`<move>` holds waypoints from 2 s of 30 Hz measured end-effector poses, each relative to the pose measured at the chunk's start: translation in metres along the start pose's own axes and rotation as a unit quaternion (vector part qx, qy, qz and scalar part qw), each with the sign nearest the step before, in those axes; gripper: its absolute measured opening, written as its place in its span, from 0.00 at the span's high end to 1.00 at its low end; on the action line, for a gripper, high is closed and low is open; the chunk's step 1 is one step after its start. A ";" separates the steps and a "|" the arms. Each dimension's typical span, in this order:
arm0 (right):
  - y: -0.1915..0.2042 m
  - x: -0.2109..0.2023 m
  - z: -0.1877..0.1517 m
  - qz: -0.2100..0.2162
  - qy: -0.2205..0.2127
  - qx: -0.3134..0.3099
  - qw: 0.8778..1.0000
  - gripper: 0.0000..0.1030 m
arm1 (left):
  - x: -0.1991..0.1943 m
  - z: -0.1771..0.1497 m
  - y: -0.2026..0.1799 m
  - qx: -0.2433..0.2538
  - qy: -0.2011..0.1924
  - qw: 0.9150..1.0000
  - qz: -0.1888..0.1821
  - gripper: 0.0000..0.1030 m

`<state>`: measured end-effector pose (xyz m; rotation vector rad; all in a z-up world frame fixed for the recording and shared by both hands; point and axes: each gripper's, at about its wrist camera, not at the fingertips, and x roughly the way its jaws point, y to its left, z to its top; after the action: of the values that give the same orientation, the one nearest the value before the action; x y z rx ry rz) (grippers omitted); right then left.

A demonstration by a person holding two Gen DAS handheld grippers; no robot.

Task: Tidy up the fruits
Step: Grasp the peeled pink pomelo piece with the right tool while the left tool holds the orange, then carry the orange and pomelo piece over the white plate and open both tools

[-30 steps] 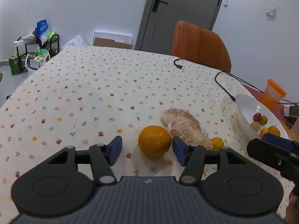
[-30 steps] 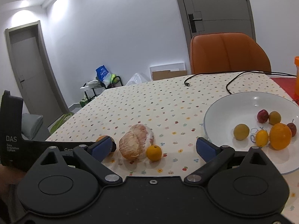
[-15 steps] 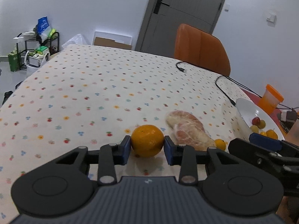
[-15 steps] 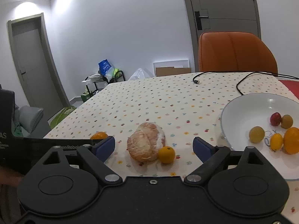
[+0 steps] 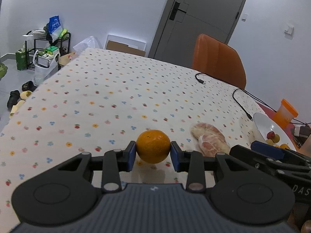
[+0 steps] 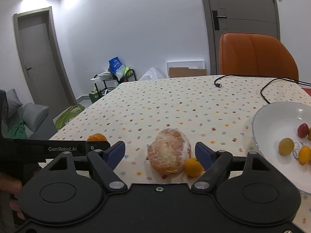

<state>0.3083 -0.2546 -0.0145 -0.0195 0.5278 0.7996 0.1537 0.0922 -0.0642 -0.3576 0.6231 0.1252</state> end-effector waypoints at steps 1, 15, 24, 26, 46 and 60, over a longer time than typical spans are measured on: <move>0.001 0.001 0.001 0.002 0.001 -0.001 1.000 0.27 | -0.001 0.001 0.002 -0.002 -0.001 1.000 0.002 0.65; 0.027 0.030 -0.003 -0.001 0.023 -0.041 0.999 0.38 | -0.021 0.007 0.028 -0.014 -0.019 1.000 0.018 0.65; 0.032 0.035 -0.010 -0.025 0.043 -0.057 0.997 0.74 | -0.022 0.004 0.031 -0.010 -0.014 0.999 0.029 0.65; 0.028 0.030 -0.009 -0.016 0.037 -0.044 0.998 0.78 | -0.024 0.004 0.029 -0.008 -0.014 0.999 0.028 0.65; 0.003 -0.022 0.002 0.020 -0.040 -0.004 0.999 0.86 | -0.041 0.008 -0.013 0.034 -0.033 0.999 0.014 0.65; -0.026 -0.048 0.003 -0.003 -0.073 0.020 0.997 0.86 | -0.035 0.010 -0.052 0.064 -0.036 0.997 -0.014 0.65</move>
<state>0.3001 -0.3048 0.0052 0.0735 0.4060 0.7771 0.1422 0.0467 -0.0208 -0.2363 0.5520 0.0693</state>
